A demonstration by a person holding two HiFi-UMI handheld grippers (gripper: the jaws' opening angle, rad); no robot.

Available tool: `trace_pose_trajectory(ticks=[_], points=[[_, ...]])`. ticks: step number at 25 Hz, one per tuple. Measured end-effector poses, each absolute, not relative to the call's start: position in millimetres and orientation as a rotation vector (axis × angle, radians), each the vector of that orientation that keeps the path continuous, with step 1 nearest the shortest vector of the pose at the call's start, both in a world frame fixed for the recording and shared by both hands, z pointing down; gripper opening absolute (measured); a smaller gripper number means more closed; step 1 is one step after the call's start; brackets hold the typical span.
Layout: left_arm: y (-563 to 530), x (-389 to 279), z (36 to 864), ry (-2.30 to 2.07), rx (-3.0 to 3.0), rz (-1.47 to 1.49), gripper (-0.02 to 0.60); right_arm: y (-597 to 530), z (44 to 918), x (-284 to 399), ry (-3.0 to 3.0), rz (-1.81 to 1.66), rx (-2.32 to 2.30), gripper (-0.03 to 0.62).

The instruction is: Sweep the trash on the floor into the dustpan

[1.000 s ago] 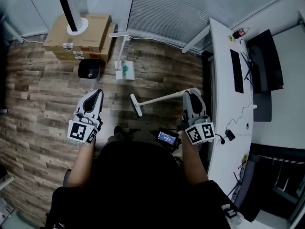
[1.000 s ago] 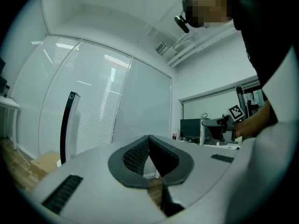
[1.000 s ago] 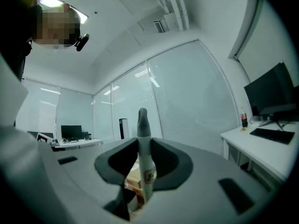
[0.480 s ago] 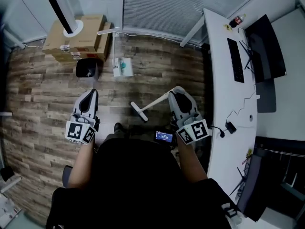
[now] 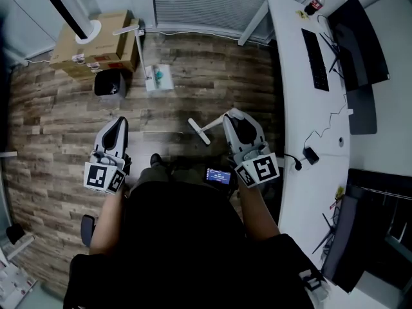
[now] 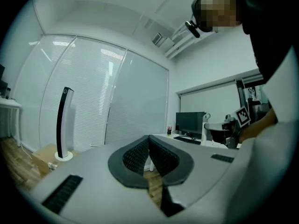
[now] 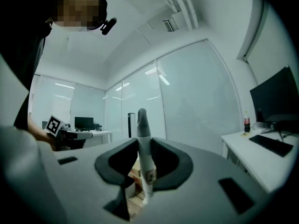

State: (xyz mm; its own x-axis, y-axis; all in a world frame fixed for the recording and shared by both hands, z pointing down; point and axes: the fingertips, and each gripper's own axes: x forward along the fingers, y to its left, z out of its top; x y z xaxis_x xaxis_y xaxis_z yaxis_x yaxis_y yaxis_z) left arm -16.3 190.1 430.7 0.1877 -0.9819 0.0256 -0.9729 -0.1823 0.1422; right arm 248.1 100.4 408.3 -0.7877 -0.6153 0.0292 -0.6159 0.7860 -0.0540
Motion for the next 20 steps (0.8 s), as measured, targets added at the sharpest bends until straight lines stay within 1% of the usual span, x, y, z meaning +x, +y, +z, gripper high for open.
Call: trace_pose_trajectory(ticks=[8,20], points=[[186.8,15.3,428.9,-1.885,2.351,-0.092,-0.006,87.8,418.9,294.6,-2.910,0.130,1.134,0.095],[174.5,43.0,432.5,-1.819,2.376,-0.067,-0.006,88.9,429.7,301.8,-2.922,0.182,1.122,0.095]])
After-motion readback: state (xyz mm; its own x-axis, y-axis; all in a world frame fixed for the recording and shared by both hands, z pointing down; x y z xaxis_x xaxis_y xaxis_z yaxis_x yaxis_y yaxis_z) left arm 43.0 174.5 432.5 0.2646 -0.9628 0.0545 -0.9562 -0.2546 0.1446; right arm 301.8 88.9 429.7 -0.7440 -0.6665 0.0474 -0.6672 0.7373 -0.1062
